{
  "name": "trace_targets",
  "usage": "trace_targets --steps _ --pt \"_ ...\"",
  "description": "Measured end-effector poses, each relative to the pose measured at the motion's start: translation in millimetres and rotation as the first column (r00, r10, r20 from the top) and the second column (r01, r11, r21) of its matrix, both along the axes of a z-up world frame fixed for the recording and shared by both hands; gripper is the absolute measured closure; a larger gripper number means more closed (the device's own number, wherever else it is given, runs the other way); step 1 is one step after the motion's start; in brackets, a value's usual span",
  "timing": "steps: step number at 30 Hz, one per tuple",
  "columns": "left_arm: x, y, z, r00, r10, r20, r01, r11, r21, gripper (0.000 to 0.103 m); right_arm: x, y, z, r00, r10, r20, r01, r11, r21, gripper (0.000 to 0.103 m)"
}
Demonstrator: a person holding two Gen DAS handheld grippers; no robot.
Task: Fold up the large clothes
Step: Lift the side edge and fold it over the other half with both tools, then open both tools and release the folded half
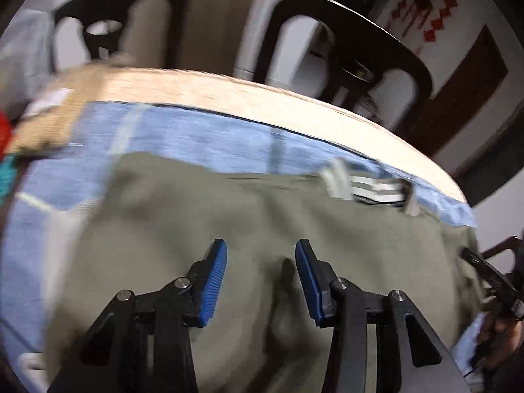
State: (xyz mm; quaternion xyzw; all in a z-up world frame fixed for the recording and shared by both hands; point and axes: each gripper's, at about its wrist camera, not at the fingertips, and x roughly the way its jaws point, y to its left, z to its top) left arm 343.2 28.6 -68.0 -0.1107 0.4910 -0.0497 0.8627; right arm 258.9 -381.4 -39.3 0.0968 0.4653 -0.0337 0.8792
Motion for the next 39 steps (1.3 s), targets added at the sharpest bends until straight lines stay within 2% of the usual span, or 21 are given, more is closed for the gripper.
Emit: trace_targets --steps 3,5,6,7,8,10,13,16,18,19,20,22,26,30,34,36,39 --pt "-10 36 -6 0.998 0.057 0.004 -0.057 0.998 -0.001 0.059 -23 -51 -19 0.993 -0.111 -0.051 0.111 0.994 -0.004 0.085" --pt "-11 54 -14 0.992 0.119 -0.031 -0.118 0.993 0.029 0.058 -34 -76 -22 0.980 -0.189 -0.060 0.191 0.981 0.019 0.086" --pt "-12 65 -17 0.988 0.141 -0.056 -0.141 0.990 0.006 0.058 -40 -84 -20 0.973 -0.222 -0.064 0.225 0.974 0.033 0.085" --pt "-16 72 -16 0.986 0.155 -0.064 -0.158 0.987 -0.043 0.058 -45 -86 -15 0.973 -0.226 -0.052 0.228 0.972 0.052 0.085" --pt "-21 76 -13 0.983 0.170 -0.068 -0.173 0.983 -0.053 0.059 -52 -84 -8 0.976 -0.216 -0.033 0.217 0.974 0.064 0.085" --pt "-37 75 1 0.987 0.157 -0.031 -0.158 0.987 -0.026 0.058 -69 -73 6 0.984 -0.176 0.009 0.176 0.983 0.051 0.085" --pt "-66 72 16 0.990 0.141 0.016 -0.141 0.990 -0.031 0.058 -93 -50 14 0.991 -0.129 0.036 0.128 0.991 0.034 0.085" --pt "-83 68 11 0.992 0.127 0.017 -0.127 0.992 0.013 0.058 -103 -43 -8 0.992 -0.122 -0.018 0.122 0.992 0.023 0.085" --pt "-85 69 -7 0.991 0.132 -0.024 -0.131 0.991 0.042 0.058 -105 -49 -26 0.988 -0.139 -0.062 0.140 0.990 0.015 0.088" --pt "-82 70 -16 0.990 0.135 -0.042 -0.133 0.990 0.052 0.061 -101 -46 -26 0.988 -0.143 -0.053 0.145 0.989 0.025 0.089" --pt "-82 73 -22 0.989 0.134 -0.059 -0.131 0.990 0.062 0.068 -100 -48 -24 0.988 -0.146 -0.058 0.147 0.989 0.027 0.089" --pt "-81 76 -22 0.990 0.127 -0.065 -0.122 0.990 0.072 0.070 -98 -46 -16 0.987 -0.145 -0.068 0.145 0.989 0.002 0.089" --pt "-91 81 -4 0.989 0.143 -0.042 -0.141 0.989 0.047 0.069 -108 -35 7 0.992 -0.124 -0.031 0.124 0.992 0.006 0.086" --pt "-109 90 5 0.983 0.179 -0.030 -0.178 0.984 0.030 0.061 -121 -17 16 0.994 -0.104 -0.013 0.104 0.994 0.023 0.084" --pt "-124 99 0 0.977 0.208 -0.055 -0.208 0.978 0.003 0.061 -127 -3 8 0.995 -0.092 -0.028 0.092 0.996 0.020 0.082" --pt "-123 103 -5 0.973 0.221 -0.071 -0.220 0.975 0.022 0.061 -126 -6 0 0.993 -0.107 -0.044 0.109 0.994 0.033 0.082" --pt "-121 112 -14 0.965 0.247 -0.091 -0.246 0.969 0.026 0.060 -117 -23 -23 0.977 -0.168 -0.132 0.174 0.984 0.040 0.080"
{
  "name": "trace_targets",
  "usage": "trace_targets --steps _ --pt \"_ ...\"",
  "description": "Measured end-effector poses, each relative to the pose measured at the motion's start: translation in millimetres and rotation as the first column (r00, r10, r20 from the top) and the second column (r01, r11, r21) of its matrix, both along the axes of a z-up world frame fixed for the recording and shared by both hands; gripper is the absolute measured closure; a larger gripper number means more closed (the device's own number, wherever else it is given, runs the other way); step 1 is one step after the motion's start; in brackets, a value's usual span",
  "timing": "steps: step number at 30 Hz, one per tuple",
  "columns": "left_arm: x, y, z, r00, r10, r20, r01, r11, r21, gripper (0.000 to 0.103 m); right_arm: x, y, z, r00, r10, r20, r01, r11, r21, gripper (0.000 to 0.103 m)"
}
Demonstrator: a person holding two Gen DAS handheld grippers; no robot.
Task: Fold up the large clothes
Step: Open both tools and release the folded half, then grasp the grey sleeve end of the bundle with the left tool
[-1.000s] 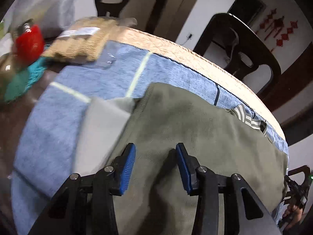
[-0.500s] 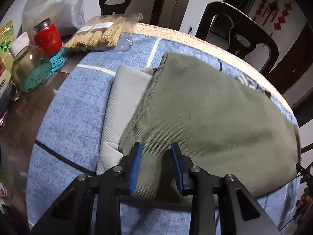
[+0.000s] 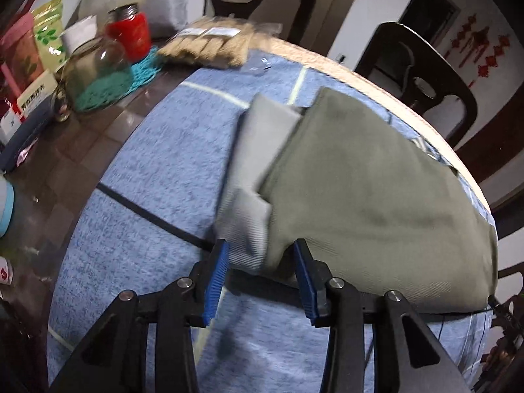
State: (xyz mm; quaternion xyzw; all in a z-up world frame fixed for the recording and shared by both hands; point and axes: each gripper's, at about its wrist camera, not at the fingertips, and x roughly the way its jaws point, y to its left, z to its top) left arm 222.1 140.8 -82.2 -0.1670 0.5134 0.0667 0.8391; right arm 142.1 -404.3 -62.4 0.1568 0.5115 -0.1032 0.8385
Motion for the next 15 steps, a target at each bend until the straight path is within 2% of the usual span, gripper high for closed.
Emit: trace_targets --steps 1,3,5,10,13,15 --pt "1 2 -2 1.000 0.004 -0.004 -0.004 1.000 -0.009 0.060 2 -6 -6 0.999 -0.026 -0.033 0.026 1.000 0.012 0.080" --pt "0 3 2 1.000 0.007 -0.001 -0.007 1.000 -0.009 0.060 -1 -8 2 0.999 -0.039 -0.003 0.039 0.999 0.033 0.080" --pt "-3 1 11 1.000 0.007 0.018 -0.007 1.000 0.012 0.060 -4 2 16 1.000 -0.004 0.031 0.004 1.000 0.011 0.079" --pt "-6 -4 24 0.999 -0.003 0.047 0.001 0.999 0.042 0.060 -4 35 31 0.996 0.085 0.042 -0.084 0.996 -0.011 0.078" --pt "-5 -2 28 0.998 -0.011 0.066 0.008 0.999 0.049 0.059 1 56 39 0.991 0.122 0.063 -0.122 0.993 -0.001 0.072" --pt "-4 1 30 0.997 -0.021 0.078 0.017 0.999 0.048 0.054 3 67 40 0.988 0.138 0.075 -0.140 0.990 0.011 0.066"
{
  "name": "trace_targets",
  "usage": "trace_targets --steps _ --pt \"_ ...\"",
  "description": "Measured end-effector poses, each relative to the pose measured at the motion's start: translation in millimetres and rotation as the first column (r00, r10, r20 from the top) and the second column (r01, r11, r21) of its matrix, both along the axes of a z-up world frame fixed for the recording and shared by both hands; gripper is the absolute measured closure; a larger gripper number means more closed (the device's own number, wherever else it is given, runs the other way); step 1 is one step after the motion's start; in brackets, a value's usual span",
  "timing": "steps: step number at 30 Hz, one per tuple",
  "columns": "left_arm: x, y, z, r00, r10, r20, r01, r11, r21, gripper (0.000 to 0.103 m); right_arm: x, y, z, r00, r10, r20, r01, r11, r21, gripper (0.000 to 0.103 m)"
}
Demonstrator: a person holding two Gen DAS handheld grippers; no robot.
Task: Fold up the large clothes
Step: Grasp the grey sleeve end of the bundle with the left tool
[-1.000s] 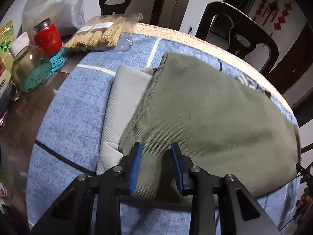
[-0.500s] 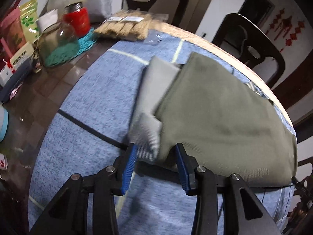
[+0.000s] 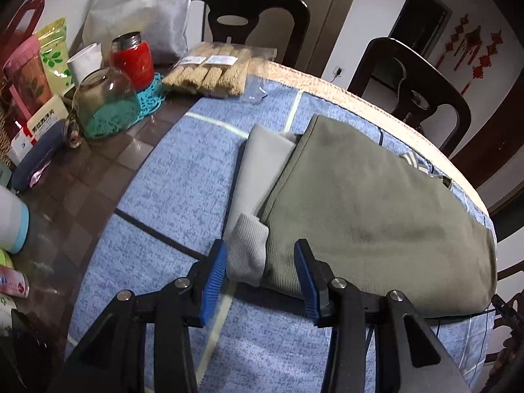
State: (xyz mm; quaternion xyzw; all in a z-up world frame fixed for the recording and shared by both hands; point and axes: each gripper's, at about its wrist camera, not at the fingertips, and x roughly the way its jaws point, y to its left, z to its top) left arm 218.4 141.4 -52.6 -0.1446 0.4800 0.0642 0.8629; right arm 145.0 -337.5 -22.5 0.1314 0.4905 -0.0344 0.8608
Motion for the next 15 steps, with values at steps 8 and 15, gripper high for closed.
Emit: trace_targets --steps 8,15 --pt "17 20 -11 0.999 -0.023 0.029 0.024 0.999 -0.034 0.043 14 58 0 0.996 0.092 -0.001 -0.092 0.996 0.000 0.060" --pt "43 36 -41 0.998 -0.053 0.025 0.057 0.986 -0.159 0.040 12 82 2 0.990 0.136 -0.023 -0.136 0.990 -0.022 0.060"
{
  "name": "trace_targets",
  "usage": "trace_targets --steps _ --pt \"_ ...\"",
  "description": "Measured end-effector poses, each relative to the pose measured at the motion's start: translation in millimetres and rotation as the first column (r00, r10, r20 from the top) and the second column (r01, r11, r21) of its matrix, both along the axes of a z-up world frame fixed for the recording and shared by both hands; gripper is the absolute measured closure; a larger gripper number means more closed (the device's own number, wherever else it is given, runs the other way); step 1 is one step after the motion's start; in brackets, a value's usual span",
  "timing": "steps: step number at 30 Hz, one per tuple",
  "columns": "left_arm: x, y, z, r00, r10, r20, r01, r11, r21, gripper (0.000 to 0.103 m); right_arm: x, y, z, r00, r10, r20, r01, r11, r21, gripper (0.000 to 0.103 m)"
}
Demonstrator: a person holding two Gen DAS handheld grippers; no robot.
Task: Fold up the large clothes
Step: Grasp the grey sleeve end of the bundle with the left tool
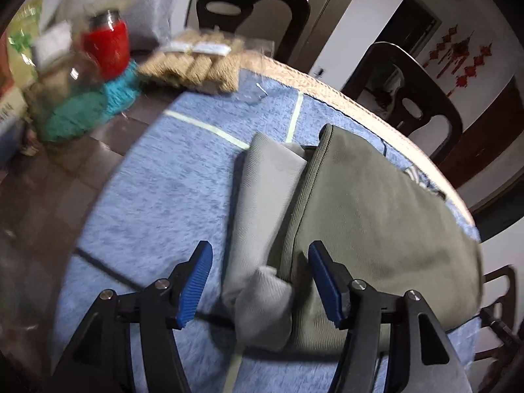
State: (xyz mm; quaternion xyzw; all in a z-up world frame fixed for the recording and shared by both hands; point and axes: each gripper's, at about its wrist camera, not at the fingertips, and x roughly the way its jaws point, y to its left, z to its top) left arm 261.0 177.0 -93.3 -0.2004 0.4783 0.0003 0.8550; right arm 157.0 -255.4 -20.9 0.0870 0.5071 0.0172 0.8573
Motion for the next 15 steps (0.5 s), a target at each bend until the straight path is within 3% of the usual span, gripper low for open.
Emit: trace_targets --steps 3,6,9,13,15 --pt "8 7 -17 1.000 -0.004 -0.030 0.002 0.997 -0.082 0.039 -1 4 1 1.000 0.013 -0.004 -0.013 1.000 -0.008 0.060" --pt "6 4 -19 1.000 -0.023 0.000 0.023 0.996 -0.090 0.036 -3 2 2 1.000 0.002 -0.001 -0.002 1.000 -0.002 0.060" --pt "3 -5 -20 0.998 -0.055 0.009 0.056 0.988 -0.146 0.036 -6 -1 1 1.000 -0.007 -0.001 0.007 1.000 0.022 0.060" --pt "4 -17 -21 0.998 -0.064 0.002 0.064 0.996 -0.061 0.041 -7 -9 -5 1.000 0.003 -0.006 -0.003 0.999 0.050 0.060" --pt "6 -26 -18 0.998 -0.064 -0.026 0.065 0.997 0.032 0.061 -6 -16 -9 1.000 0.006 -0.001 -0.006 0.997 0.074 0.060"
